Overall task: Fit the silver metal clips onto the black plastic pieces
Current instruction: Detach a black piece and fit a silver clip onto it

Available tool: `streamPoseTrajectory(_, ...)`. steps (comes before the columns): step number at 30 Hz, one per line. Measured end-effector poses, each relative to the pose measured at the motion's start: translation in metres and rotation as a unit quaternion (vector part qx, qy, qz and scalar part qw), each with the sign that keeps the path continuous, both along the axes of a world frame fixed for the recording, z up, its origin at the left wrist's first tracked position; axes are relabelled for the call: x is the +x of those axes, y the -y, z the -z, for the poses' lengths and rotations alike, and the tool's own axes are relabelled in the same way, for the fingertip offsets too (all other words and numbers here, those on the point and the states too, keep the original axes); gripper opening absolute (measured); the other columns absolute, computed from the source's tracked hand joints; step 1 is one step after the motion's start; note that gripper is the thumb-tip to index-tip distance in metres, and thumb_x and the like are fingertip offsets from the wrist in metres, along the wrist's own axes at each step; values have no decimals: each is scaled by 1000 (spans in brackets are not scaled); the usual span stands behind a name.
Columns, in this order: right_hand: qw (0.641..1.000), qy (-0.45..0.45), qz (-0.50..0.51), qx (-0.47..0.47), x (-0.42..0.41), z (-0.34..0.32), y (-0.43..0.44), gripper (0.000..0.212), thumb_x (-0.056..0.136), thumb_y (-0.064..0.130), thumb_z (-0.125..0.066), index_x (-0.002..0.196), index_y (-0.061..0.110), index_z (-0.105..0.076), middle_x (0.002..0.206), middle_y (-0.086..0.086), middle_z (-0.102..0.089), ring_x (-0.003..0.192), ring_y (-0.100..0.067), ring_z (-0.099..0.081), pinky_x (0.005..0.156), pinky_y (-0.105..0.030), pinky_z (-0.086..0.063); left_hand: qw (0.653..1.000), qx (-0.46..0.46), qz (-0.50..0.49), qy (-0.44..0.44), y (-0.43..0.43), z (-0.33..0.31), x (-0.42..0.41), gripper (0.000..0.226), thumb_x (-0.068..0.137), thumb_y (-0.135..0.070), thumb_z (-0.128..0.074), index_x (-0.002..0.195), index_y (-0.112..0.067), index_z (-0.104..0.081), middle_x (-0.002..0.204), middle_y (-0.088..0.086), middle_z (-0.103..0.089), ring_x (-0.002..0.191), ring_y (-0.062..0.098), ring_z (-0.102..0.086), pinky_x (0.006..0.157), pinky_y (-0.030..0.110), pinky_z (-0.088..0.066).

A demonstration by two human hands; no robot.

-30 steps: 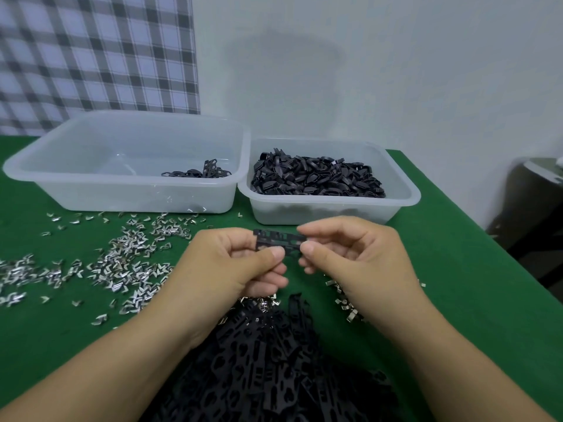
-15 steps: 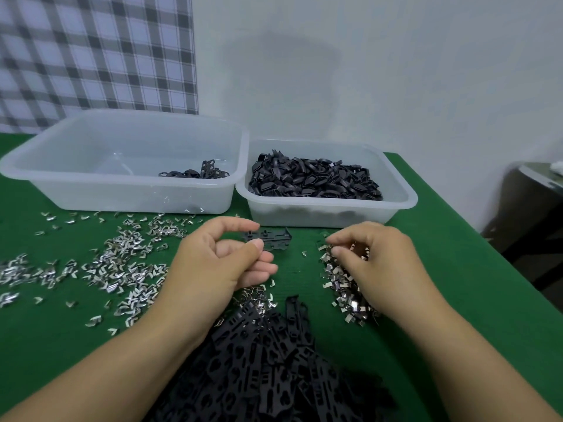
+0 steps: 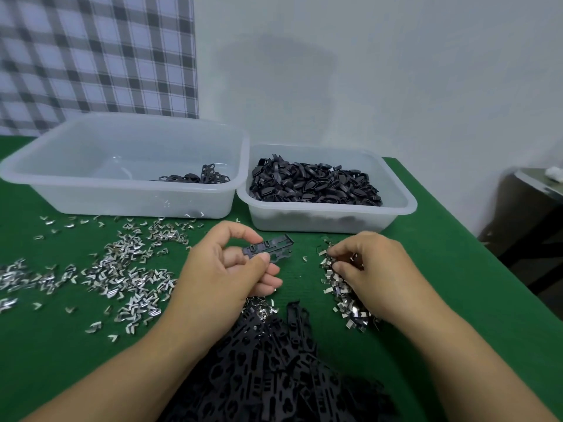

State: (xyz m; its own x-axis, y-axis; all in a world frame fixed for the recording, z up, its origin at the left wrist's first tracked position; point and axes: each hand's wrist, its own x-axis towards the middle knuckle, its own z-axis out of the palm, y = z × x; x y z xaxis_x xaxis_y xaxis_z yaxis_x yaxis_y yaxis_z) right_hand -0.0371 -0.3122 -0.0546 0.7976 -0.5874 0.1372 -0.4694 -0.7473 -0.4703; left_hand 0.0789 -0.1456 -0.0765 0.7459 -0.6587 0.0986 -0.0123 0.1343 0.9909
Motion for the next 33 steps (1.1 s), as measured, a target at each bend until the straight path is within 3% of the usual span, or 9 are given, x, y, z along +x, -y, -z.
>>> streamPoseTrajectory(7,997,67,19,45,-1,0,0,18,88,19,-61,93,34,-70,89,20,-65,74,4,-60,58,1,-42,1000,-2,1,5,0,0,0,19,87,1,-60,89,-18,-59,68,15,-72,62,24,-72,53,20,-54)
streamPoseTrajectory(11,998,55,24,2,-1,2,3,19,88,16,-60,96,30,-70,93,15,-61,75,12,-49,58,3,-37,1000,-1,2,8,0,1,0,21,87,0,-60,88,-20,-59,69,15,-72,62,25,-72,54,20,-54)
streamPoseTrajectory(19,991,-10,-22,-129,23,-7,2,22,91,20,-53,105,27,-68,101,3,-63,87,-19,-59,73,-36,-51,1000,3,4,8,-1,-3,-1,18,87,2,-59,92,-15,-58,68,15,-71,61,24,-71,53,20,-54)
streamPoseTrajectory(26,964,-112,-40,-237,36,-6,-1,25,79,8,-60,98,23,-66,93,4,-68,82,-21,-62,68,-34,-54,1000,4,5,8,-1,-2,-1,19,87,2,-59,90,-16,-58,67,15,-71,59,23,-71,53,21,-54)
streamPoseTrajectory(33,962,-132,-55,-232,38,-10,0,18,84,4,-53,91,19,-58,83,0,-62,71,-22,-56,60,-33,-51,1000,2,8,5,-1,-3,-1,18,88,2,-59,91,-16,-58,67,14,-71,60,23,-71,53,21,-54)
